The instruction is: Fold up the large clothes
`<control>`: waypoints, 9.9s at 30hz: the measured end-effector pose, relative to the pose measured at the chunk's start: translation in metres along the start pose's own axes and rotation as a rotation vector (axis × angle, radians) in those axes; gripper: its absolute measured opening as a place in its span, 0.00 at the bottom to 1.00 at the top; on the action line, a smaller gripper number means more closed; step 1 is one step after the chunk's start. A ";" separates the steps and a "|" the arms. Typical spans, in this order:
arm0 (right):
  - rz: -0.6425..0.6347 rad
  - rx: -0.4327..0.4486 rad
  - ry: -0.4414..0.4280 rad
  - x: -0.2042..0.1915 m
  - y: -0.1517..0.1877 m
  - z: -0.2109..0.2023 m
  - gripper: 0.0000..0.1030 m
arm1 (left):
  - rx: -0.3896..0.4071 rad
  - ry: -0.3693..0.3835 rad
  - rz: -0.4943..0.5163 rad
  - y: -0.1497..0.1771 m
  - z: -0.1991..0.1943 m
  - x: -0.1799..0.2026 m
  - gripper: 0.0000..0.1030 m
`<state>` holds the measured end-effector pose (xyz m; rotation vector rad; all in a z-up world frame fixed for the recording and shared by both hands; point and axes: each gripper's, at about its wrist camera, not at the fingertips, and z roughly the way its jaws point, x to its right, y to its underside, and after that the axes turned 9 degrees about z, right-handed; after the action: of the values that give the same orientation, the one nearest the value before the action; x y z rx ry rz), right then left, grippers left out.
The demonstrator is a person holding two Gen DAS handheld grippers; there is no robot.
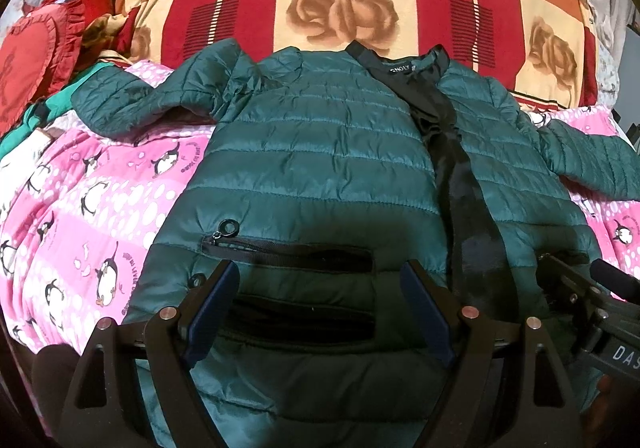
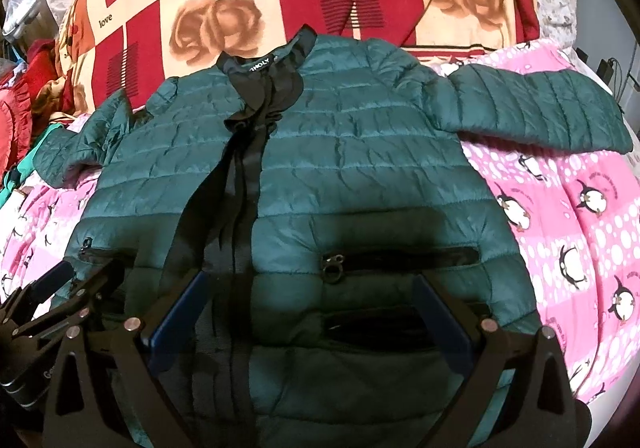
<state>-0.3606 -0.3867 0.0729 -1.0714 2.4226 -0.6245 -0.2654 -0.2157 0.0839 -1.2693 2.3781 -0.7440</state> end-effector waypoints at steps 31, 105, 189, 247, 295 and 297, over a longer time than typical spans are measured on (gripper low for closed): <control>0.009 -0.021 0.012 0.004 -0.004 0.011 1.00 | -0.014 -0.005 -0.010 -0.004 0.012 -0.002 0.52; -0.036 -0.007 0.007 -0.025 -0.058 0.047 1.00 | -0.031 -0.072 -0.054 -0.045 0.051 -0.038 0.51; -0.034 -0.057 -0.061 -0.022 -0.065 0.048 1.00 | 0.361 -0.026 -0.168 -0.178 -0.028 -0.140 0.00; 0.032 0.084 -0.124 0.001 -0.169 0.085 0.18 | 0.101 0.047 -0.196 -0.126 0.064 -0.128 0.19; -0.108 0.044 -0.086 -0.012 -0.193 0.125 0.74 | 0.061 -0.020 -0.092 -0.141 0.152 -0.065 0.30; -0.102 0.028 -0.046 0.002 -0.189 0.131 0.74 | 0.068 -0.023 -0.089 -0.140 0.153 -0.064 0.31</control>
<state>-0.1821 -0.5322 0.0702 -1.1911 2.3246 -0.6579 -0.0586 -0.2704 0.0472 -1.3552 2.2715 -0.8249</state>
